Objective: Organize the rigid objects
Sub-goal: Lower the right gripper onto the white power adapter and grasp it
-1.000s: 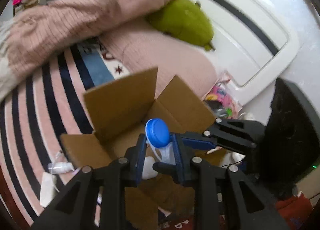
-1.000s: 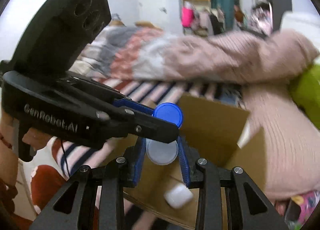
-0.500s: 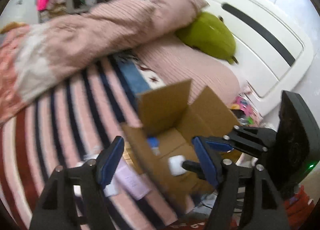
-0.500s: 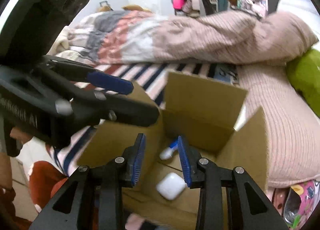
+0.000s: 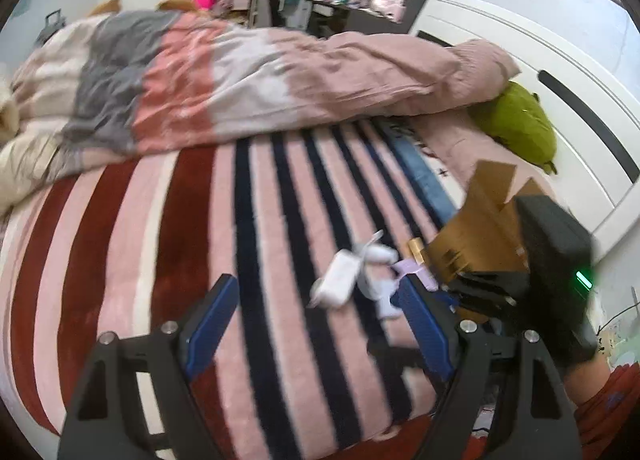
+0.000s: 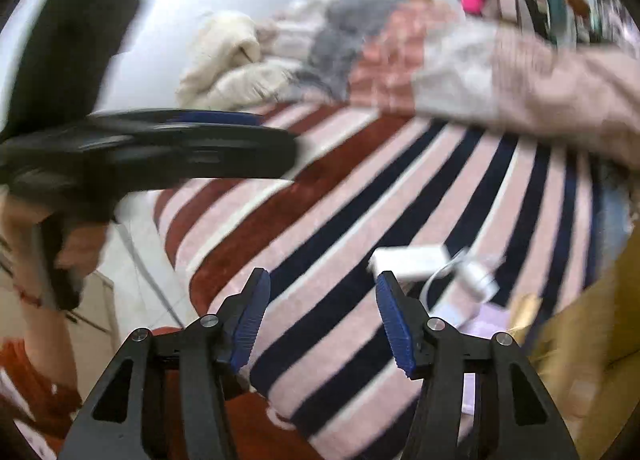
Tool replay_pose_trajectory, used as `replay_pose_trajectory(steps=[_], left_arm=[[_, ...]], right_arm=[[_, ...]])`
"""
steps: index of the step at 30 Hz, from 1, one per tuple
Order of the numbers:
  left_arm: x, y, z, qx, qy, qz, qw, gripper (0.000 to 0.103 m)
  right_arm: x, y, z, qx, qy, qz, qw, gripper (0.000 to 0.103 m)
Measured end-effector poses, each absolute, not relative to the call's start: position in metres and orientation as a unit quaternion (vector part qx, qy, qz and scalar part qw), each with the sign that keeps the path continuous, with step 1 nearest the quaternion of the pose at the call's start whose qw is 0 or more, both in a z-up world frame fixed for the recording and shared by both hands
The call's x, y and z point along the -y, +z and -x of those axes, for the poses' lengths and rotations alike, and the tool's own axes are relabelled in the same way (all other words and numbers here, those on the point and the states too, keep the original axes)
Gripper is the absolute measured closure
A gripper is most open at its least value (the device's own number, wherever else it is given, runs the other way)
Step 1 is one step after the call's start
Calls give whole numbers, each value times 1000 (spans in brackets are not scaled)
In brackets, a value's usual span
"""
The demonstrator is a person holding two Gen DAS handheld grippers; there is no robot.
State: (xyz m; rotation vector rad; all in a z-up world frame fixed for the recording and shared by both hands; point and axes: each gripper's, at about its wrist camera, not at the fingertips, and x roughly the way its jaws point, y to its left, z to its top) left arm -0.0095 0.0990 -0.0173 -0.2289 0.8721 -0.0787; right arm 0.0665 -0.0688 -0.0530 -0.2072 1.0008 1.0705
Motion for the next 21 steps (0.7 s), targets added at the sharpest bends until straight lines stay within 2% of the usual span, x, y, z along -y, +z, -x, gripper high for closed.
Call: replay_pose_trajectory(steps=[6,12,15,19,21], left_arm=[[-127,-59,19,-433,-2,128,892,23],[-141,-74,-5,-426,10,113,898,23],[-158,-80,-18,-404,9,152,902,23],[-172,-96,-22,-422,47,148,893,23],[-176,-101,-19,-422,59,148,892,23]], right_arm=[[53,-128,-121,-536,388,-15,749,50],[46,-148,-141,-535,341,-47,771,46],[51,-150,-148,-543,324,-76,771,43],[46,-149,-158,-542,321,-83,772,30],[37,-152,-165,-541,314,-81,776,27]])
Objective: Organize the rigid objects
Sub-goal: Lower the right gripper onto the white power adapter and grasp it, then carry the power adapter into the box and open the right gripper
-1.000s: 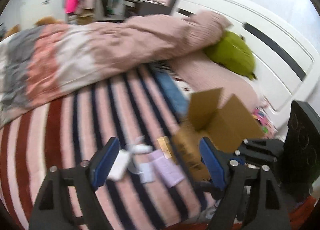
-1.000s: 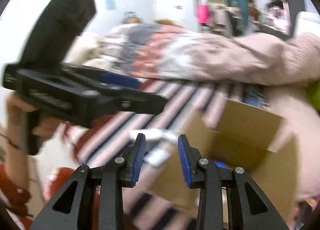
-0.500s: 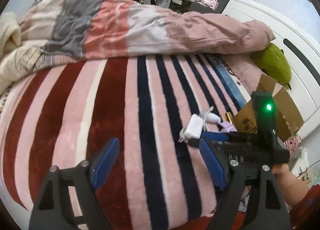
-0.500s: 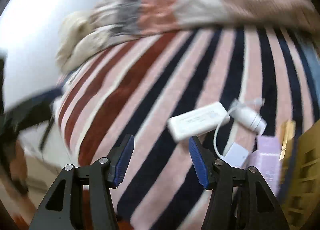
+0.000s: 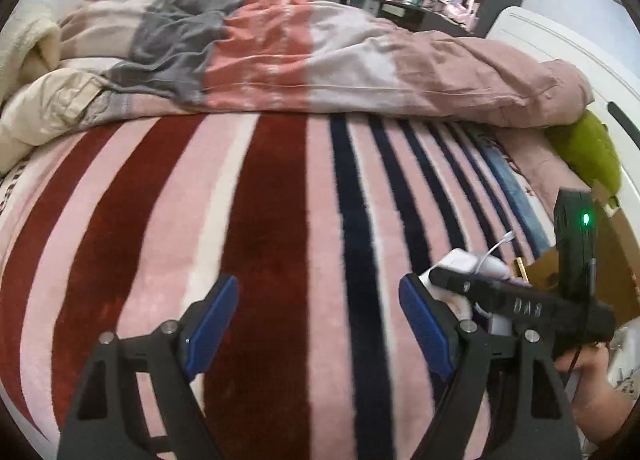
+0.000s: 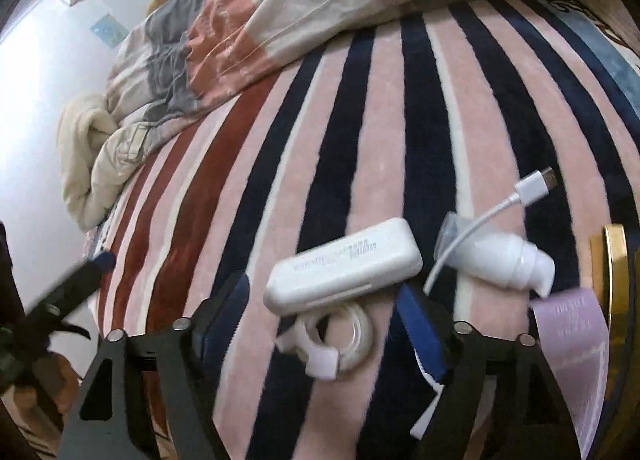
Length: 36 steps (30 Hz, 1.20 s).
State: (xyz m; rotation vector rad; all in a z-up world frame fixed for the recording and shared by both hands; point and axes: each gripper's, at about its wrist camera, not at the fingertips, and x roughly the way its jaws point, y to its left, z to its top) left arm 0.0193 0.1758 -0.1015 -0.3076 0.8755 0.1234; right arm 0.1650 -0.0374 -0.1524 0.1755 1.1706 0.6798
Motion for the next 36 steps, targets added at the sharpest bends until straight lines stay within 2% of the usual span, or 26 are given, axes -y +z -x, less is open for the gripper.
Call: replay_pose_trajectory(steps=[4,6,7,8,12,20,25,32,36], left_arm=[[-185,-110,-18,-417,66,178,889,23],[-188,-113,-21,-419,76,178,887,23],[-189,-114,-21,-421,76,180,886,23],[-190,-115,-20,-421,77,180,885,23],[-193,-115,-16,-417,81,183,886,23],[-197,-107,0,-400,55,204,892,23],[-187,-108,-5,-405,40,199,891,23],[-181,-119,-15,-420,-1,222,880,23],[-163,-104,-15,-399,-67,234,884,23]], right_arm=[[23,-154,-177,-531,296,-67,791,27],[14,-152,-176,-520,294,-33,801,49],[6,-152,-174,-516,301,-8,802,69],[1,-153,-171,-514,317,12,797,75],[-14,-146,-156,-496,372,50,783,88],[-19,-123,-96,-484,457,160,729,90],[-8,-138,-72,-485,446,227,717,89],[8,-144,-69,-483,443,203,727,90],[12,-122,-61,-451,448,200,745,90]])
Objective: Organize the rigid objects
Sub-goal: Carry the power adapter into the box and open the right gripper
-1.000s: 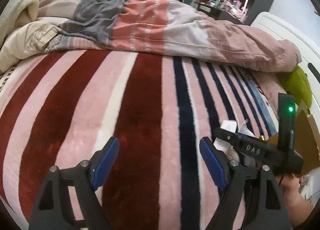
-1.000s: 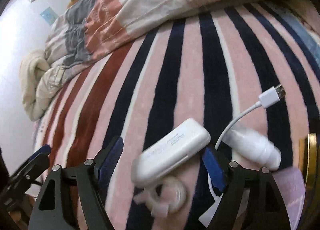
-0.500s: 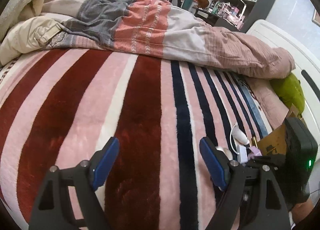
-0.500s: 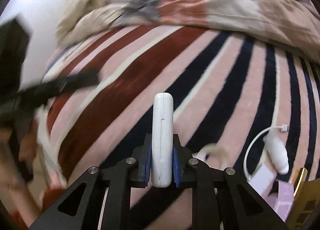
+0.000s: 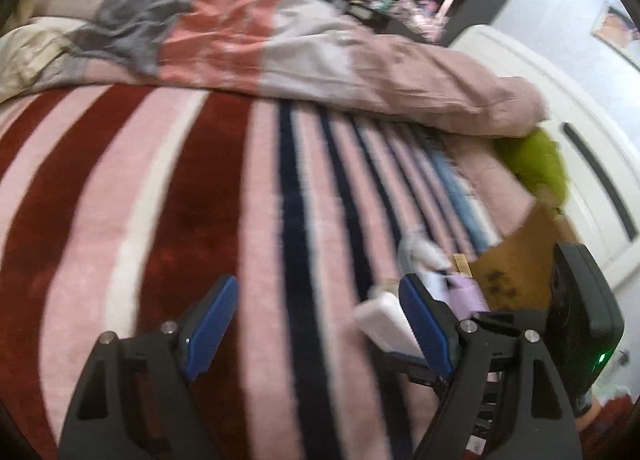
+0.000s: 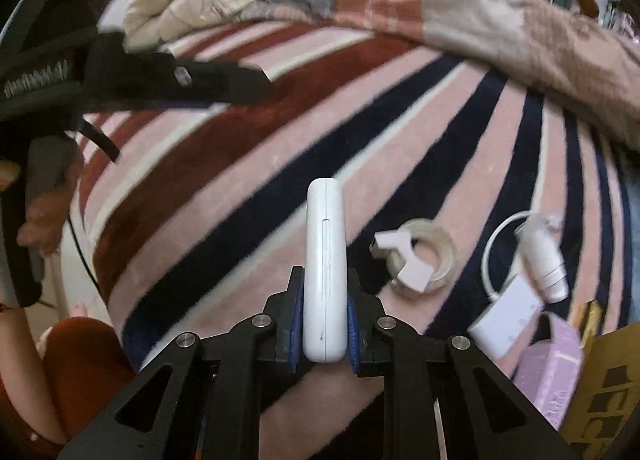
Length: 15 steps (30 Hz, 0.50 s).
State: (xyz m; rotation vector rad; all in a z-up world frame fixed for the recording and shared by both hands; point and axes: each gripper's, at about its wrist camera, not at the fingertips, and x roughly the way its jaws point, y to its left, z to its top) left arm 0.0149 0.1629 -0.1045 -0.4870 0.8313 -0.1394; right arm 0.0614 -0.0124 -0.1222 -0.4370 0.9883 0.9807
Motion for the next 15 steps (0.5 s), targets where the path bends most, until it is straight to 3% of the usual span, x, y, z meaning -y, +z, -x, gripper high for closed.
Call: replay_pose_trajectory(steps=[4,6,9,15], left_arm=[[-134,-77,-13,-369,-134,236,889,28],[-116,-64,-16,-367,-153,237,887,36],[-93,-41,-21,-350,-191,256,880,57],[-29,8,-41,-348,-213,212,888,59]], right_arm=[[34,-78,-55,-411,465,174,764,90],[44,-60,-54,-398,471,160,771,90],[65,-32,-51,-373,480,134,783,90],[125,7,-54,-335,463,95,815,90]])
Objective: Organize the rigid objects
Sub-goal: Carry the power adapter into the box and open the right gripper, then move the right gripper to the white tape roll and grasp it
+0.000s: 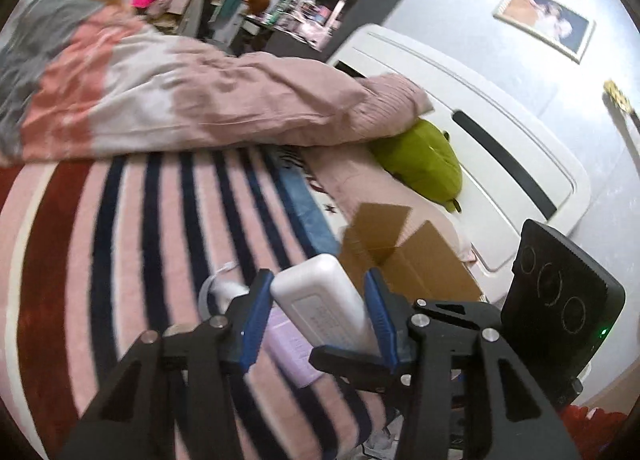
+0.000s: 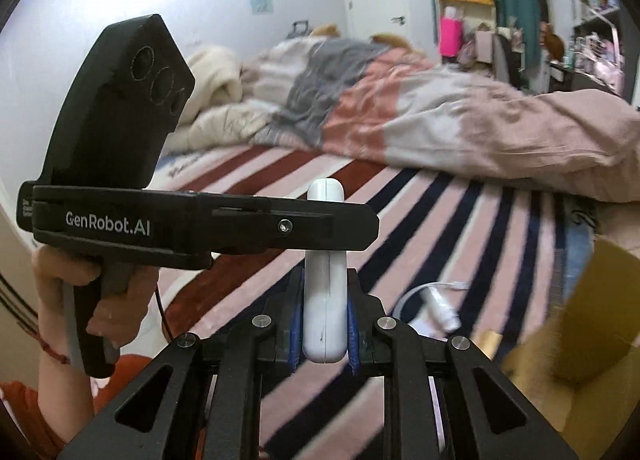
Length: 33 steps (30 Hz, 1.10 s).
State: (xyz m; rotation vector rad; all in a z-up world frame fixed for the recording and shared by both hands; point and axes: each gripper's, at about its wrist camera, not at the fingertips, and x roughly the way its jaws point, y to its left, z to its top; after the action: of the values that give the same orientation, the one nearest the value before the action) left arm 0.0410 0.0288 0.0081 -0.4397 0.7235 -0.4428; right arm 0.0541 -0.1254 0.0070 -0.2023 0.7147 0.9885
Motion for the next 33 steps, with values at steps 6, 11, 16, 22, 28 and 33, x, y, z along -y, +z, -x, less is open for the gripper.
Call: replay_pose_trajectory(steps=[6,11,16,22,28,33], left_arm=[[56,26,-84,-392,-253,149,872,59],[121,15,-117,-451,-267,87,847,59],[143,-9,-139,-504,-259,67,821,59],[148,-11,-138,-511,-233,29,826,42],[105,16,-113,-470,-207,34,857,33],[42,38,-71,-423,-155,45,892,28]], right_arm=[[200,25,-78,-345,424,64,835,90],[245,11,-105,-396,380,57,834,90],[265,-10,-128,-448,359,49,817,90],[263,-22,-135,-483,346,57,802,85],[260,-16,-125,-476,326,78,813,68],[240,11,-102,-426,349,72,831,68]])
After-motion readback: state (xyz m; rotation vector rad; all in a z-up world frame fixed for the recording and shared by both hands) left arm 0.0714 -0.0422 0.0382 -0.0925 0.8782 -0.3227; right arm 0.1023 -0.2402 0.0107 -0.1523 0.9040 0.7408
